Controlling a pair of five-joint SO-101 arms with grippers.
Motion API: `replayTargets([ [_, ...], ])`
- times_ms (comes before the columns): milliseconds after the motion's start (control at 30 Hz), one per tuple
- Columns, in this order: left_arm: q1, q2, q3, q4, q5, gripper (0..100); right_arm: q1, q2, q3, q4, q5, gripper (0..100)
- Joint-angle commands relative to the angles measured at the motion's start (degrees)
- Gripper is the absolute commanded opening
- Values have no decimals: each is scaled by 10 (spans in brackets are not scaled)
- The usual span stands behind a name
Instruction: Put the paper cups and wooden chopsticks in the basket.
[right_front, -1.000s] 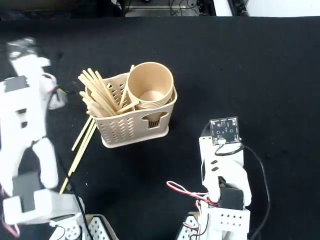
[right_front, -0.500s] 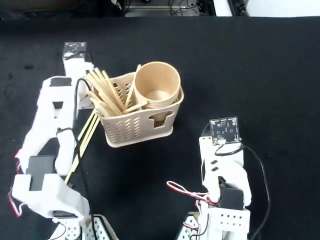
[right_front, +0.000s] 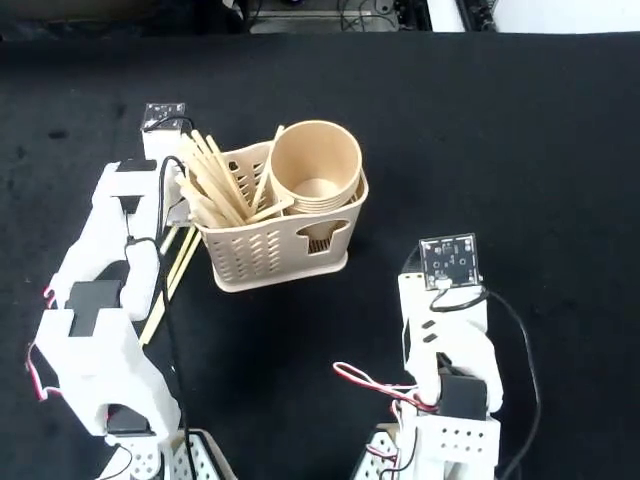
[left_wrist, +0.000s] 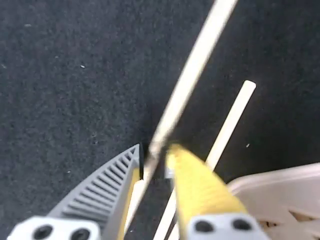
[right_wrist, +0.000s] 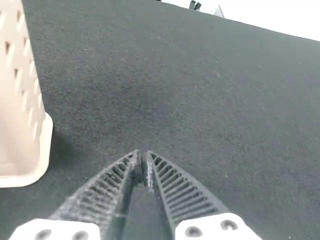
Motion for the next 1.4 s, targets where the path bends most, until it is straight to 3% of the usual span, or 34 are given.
replayTargets([
  [0, 0, -4, -19, 6, -11, 29, -4, -36, -3, 3, 4, 21],
  [133, -4, -11, 1, 7, -51, 29, -4, -36, -3, 3, 4, 21],
  [367, -16, -54, 4, 40, -51, 29, -4, -36, -3, 3, 4, 21],
  [567, -32, -207, 27, 52, 11, 29, -4, -36, -3, 3, 4, 21],
  [1033, -36, -524, 76, 57, 14, 29, -4, -36, -3, 3, 4, 21],
  [1167, -66, -503, 142, -6, 18, 64, -4, -36, -3, 9, 23, 21],
  [1300, -124, -420, 167, -74, 98, 181, -4, -37, -3, 10, 23, 21],
  [1367, -130, -369, 150, -82, 104, 195, -4, -37, -3, 10, 23, 21],
])
